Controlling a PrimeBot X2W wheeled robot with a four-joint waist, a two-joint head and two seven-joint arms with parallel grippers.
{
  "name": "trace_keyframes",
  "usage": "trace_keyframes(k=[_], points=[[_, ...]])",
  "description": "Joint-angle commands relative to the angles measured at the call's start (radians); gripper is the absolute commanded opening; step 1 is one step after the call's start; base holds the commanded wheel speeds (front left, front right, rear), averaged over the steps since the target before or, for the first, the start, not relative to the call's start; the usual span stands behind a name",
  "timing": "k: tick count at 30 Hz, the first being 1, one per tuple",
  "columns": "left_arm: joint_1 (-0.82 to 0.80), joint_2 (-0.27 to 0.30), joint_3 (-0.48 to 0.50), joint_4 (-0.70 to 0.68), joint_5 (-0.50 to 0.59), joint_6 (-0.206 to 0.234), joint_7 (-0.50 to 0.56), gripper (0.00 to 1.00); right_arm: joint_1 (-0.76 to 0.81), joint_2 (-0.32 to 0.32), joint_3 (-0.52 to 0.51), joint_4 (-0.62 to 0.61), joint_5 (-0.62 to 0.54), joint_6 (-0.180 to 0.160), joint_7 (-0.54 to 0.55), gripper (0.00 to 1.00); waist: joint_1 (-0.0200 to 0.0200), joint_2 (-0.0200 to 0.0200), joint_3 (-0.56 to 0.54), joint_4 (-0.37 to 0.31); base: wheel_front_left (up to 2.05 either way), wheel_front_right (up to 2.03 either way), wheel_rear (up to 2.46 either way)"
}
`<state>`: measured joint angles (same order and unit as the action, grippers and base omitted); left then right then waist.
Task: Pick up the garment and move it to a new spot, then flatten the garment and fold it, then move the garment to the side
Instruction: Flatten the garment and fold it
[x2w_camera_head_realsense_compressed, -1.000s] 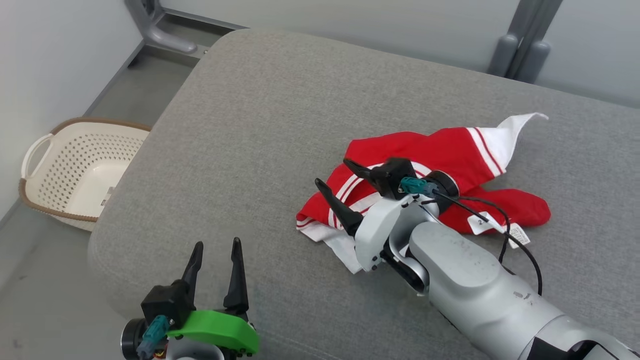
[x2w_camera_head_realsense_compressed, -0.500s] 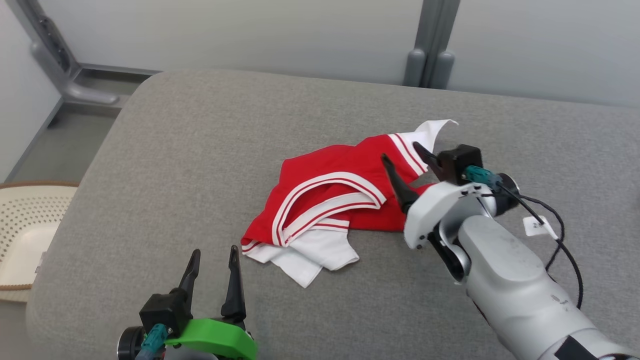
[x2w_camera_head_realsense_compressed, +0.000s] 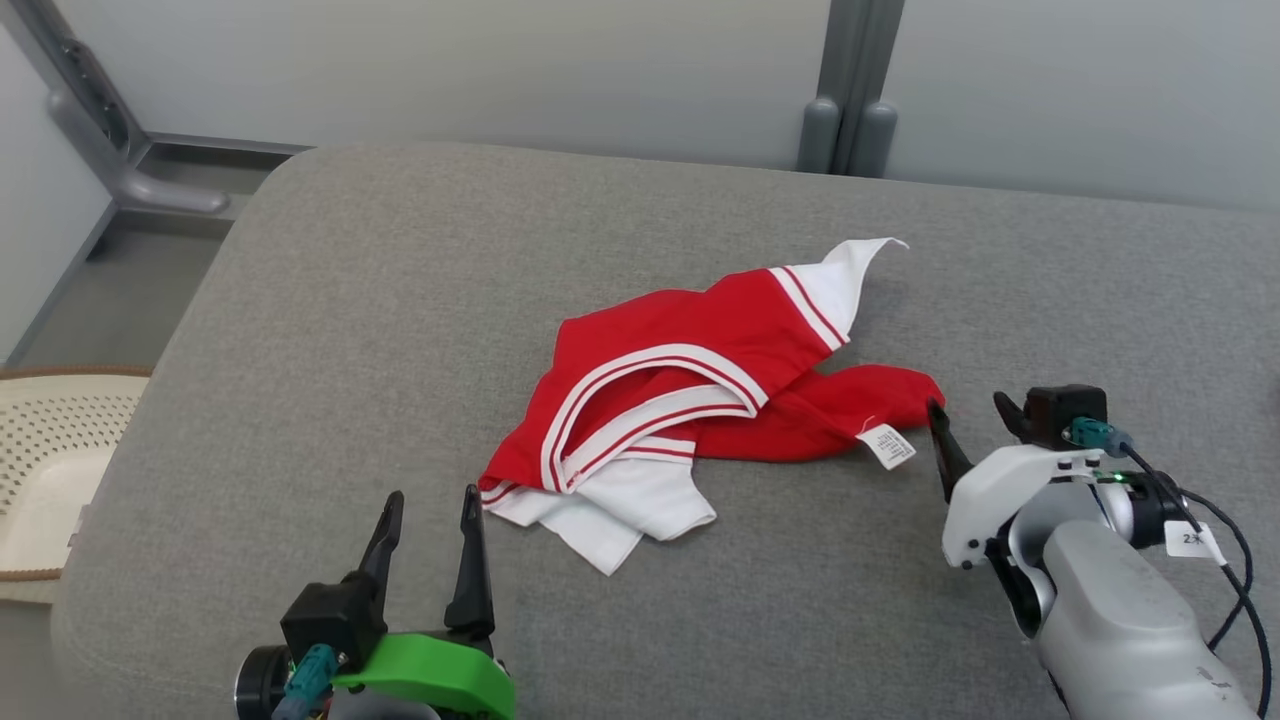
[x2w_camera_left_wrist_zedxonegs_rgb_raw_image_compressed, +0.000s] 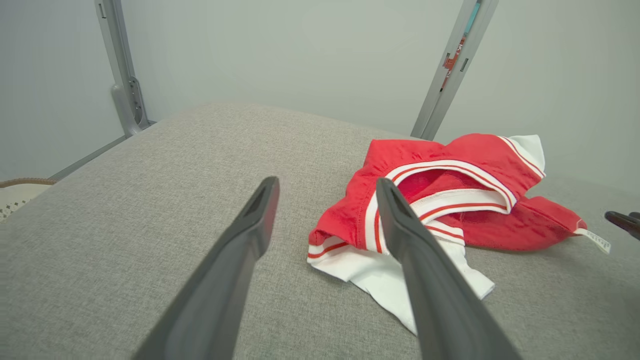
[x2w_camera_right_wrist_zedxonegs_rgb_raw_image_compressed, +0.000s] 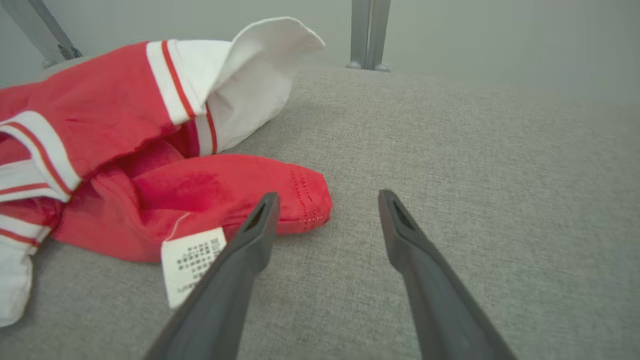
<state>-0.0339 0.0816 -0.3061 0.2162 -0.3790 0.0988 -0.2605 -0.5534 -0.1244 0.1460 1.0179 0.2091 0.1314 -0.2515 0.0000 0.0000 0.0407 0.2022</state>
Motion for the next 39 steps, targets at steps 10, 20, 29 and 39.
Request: trace_keyframes(k=[10,20,29,39], points=[[-0.027,0.006,0.0,-0.005,0.002,0.003,-0.003,1.0,-0.082,-0.002,-0.121,0.127,-0.062,-0.002,0.038,1.0,0.0,0.0,0.062,0.082,0.0,0.0,0.0],[-0.022,0.006,0.005,0.005,-0.001,0.004,-0.004,1.0,-0.12,0.027,-0.079,0.184,-0.034,-0.002,0.097,0.0,0.0,0.0,0.063,0.081,0.0,0.0,0.0],[-0.007,0.01,-0.009,0.017,0.004,-0.003,-0.004,1.0,-0.123,-0.012,-0.058,0.137,-0.018,-0.002,0.016,0.0,0.0,0.0,0.027,0.017,0.0,0.0,0.0],[0.0,0.004,-0.032,0.031,-0.006,-0.003,0.001,1.0,0.045,-0.064,-0.095,-0.04,-0.05,-0.002,-0.014,0.0,0.0,0.0,0.009,-0.062,0.0,0.0,0.0]])
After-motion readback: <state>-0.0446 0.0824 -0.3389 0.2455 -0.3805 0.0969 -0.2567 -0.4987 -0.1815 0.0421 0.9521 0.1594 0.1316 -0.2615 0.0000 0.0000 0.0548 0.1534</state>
